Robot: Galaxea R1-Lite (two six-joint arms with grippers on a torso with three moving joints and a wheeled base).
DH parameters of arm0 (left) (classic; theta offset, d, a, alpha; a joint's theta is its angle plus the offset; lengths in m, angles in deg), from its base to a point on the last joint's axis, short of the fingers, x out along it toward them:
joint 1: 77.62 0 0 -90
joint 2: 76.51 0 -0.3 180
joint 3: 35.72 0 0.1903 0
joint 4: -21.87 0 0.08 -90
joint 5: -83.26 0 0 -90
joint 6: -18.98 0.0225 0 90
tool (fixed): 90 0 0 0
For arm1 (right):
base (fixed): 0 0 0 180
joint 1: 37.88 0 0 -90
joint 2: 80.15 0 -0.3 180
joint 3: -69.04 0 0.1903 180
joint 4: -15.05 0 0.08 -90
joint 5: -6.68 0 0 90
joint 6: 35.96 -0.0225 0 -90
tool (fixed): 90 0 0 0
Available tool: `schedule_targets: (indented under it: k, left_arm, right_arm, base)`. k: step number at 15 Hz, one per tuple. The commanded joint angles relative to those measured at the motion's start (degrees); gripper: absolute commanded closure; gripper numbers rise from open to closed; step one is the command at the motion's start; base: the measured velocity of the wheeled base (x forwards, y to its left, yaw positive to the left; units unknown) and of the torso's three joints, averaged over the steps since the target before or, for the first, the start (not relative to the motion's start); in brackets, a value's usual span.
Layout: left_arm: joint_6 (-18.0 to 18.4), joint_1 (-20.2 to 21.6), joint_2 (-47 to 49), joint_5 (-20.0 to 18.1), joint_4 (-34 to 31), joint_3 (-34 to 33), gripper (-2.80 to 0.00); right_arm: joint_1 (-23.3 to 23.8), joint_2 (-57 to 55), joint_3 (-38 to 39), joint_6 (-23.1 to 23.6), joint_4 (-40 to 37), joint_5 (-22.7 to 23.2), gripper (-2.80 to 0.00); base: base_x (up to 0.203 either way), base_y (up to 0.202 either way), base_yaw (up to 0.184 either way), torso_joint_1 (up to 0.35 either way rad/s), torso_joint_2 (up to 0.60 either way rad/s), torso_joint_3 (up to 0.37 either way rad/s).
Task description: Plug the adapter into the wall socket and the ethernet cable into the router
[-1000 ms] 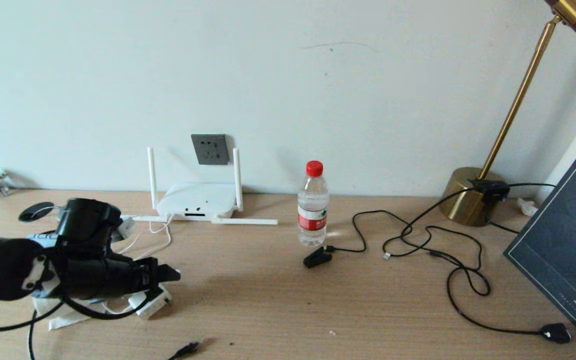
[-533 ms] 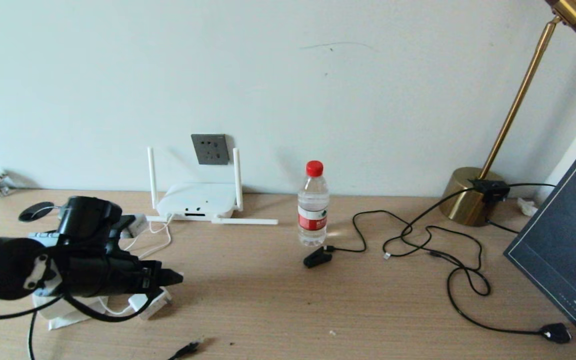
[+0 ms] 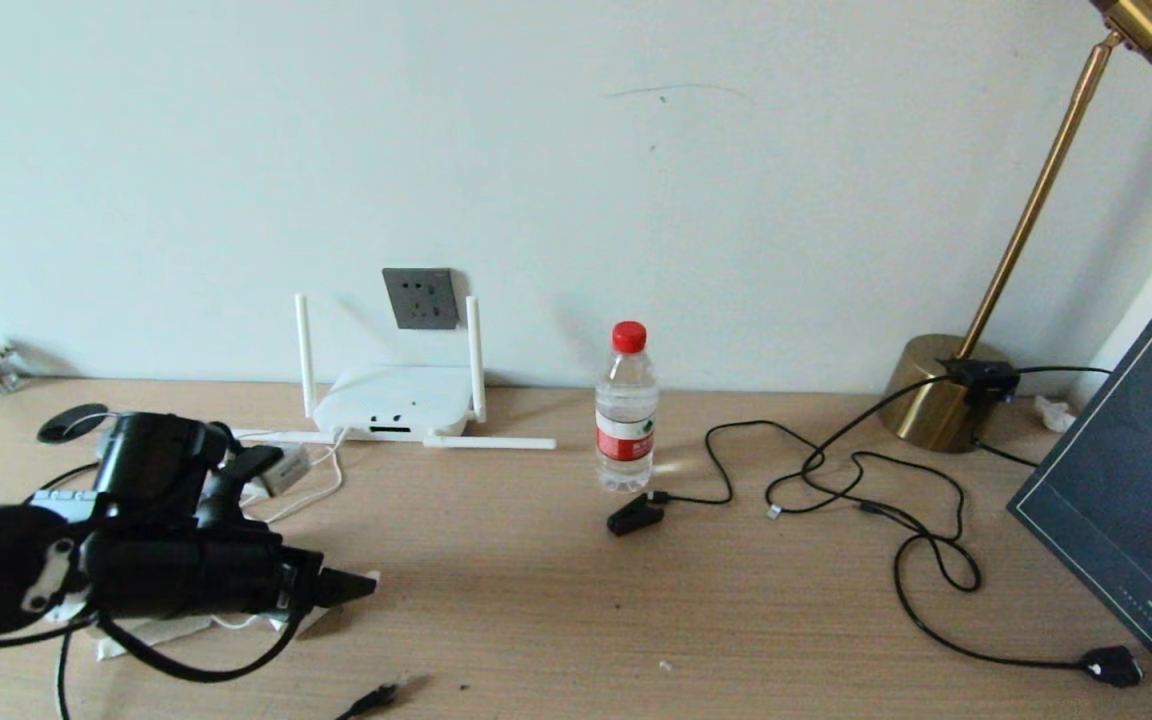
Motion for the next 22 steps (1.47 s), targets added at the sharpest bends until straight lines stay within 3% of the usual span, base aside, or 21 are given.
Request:
schedule_targets:
  k: [1,4,9,16,17,22]
  left_arm:
    - [2.5,1.08,-1.5,-1.04,0.06,-1.58,-2.8]
    - [5.8,1.52,-2.1,-1.64,0.13,-3.1,-2.8]
    - [8.13,1.51,-3.28,-1.12,0.2,-5.27,-2.8]
    - [9.01,1.51,-2.8,1.17,0.74,-6.46,-2.8]
    - [9.0,1.52,-2.56,1.17,1.72,-6.46,0.0]
    - [8.75,1.43,-0.77,1.88,4.45,-7.03,0.0]
  right_arm:
    - [-0.02,-0.04,0.0,0.0,0.04,-0.02,0.0]
    - [-0.02,-0.04,0.0,0.0,0.04,-0.02,0.0]
    - [-0.02,-0.04,0.0,0.0,0.04,-0.02,0.0]
    - [-0.02,-0.04,0.0,0.0,0.04,-0.02,0.0]
    - [-0.02,-0.04,0.0,0.0,0.04,-0.02,0.0]
    - [-0.02,-0.04,0.0,0.0,0.04,-0.02,0.0]
  base:
    - [0.0,0.0,0.0,0.0,0.0,0.0]
    - [0.0,0.0,0.0,0.0,0.0,0.0]
    - [0.0,0.0,0.0,0.0,0.0,0.0]
    - [0.0,0.0,0.0,0.0,0.0,0.0]
    - [0.0,0.0,0.0,0.0,0.0,0.0]
    - [0.0,0.0,0.0,0.0,0.0,0.0]
